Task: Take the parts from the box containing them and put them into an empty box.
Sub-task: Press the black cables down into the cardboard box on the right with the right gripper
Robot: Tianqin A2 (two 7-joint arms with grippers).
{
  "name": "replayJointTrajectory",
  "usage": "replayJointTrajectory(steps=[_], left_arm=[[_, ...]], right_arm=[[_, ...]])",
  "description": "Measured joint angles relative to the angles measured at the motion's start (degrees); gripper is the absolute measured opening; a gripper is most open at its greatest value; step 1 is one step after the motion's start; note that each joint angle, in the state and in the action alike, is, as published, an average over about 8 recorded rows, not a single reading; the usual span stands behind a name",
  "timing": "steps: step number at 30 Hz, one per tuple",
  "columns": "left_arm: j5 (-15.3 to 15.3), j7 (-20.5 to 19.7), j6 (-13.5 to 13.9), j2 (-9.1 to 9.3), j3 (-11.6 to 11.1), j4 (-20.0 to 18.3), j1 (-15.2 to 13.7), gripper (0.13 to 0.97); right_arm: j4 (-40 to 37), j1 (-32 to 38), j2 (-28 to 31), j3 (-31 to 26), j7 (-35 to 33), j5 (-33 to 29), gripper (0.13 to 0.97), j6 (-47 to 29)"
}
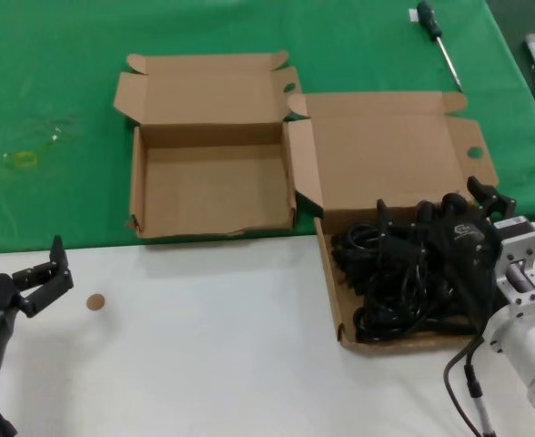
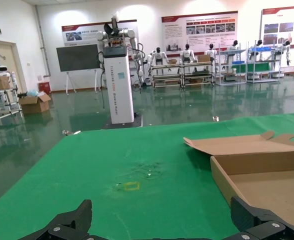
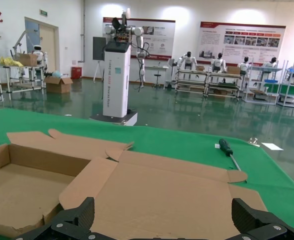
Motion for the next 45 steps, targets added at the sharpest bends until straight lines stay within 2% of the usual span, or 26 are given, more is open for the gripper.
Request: replayJointTrajectory(steps=[32, 45], left_arm=[[0.00, 0.00, 0.00, 0.00, 0.00, 0.00, 0.00, 0.966], [0.00, 0.00, 0.00, 0.00, 0.00, 0.00, 0.00, 0.927]], right_arm=[[0.00, 0.00, 0.00, 0.00, 0.00, 0.00, 0.966, 0.00], [0.00, 0.00, 0.00, 0.00, 0.00, 0.00, 0.966, 0.00]])
